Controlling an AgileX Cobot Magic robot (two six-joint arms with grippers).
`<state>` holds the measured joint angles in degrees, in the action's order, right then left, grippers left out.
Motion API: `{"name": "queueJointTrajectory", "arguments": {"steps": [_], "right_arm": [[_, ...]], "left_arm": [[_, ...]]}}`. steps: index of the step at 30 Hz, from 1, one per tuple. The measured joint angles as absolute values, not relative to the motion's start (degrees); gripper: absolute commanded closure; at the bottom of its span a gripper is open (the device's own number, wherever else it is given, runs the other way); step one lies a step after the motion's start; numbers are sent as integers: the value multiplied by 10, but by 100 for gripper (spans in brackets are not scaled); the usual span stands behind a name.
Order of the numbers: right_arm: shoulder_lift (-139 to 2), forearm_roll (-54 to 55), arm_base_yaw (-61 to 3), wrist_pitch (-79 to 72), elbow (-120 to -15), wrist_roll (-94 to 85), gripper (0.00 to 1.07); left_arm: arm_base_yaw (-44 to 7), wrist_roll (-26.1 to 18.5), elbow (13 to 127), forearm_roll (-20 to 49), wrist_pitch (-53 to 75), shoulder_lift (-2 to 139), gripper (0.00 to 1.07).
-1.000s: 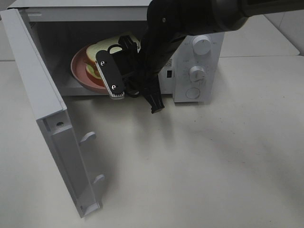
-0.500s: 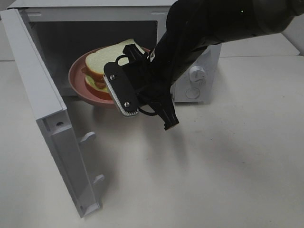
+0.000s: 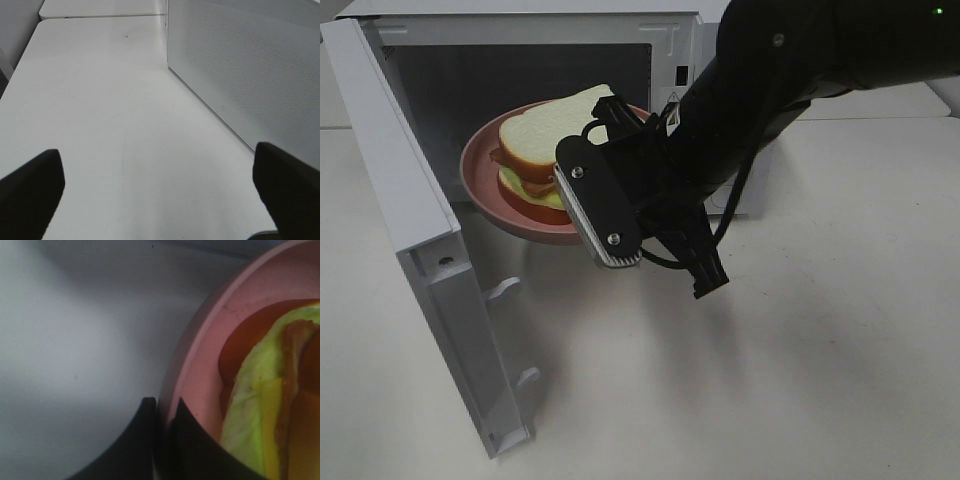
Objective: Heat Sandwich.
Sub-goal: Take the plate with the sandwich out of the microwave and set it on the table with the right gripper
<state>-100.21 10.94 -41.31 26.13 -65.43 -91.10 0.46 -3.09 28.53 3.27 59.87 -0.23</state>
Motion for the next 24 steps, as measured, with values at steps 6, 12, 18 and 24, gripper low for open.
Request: {"name": "queueJointTrajectory", "arguments": {"steps": [6,12,18,24], "right_arm": [[-957,110,-413,263,-606,-904,107],[-913,110,-413,268,-553,-900,107],[-871,110,-413,268,-508,-878,107],[-806,108,-413,268,-442,-848,107]], "left_arm": [[5,-31,285,33,599,-2,10],[5,-31,285,33,599,-2,10],[5,-31,285,33,599,-2,10],[5,-31,285,33,599,-2,10]]}}
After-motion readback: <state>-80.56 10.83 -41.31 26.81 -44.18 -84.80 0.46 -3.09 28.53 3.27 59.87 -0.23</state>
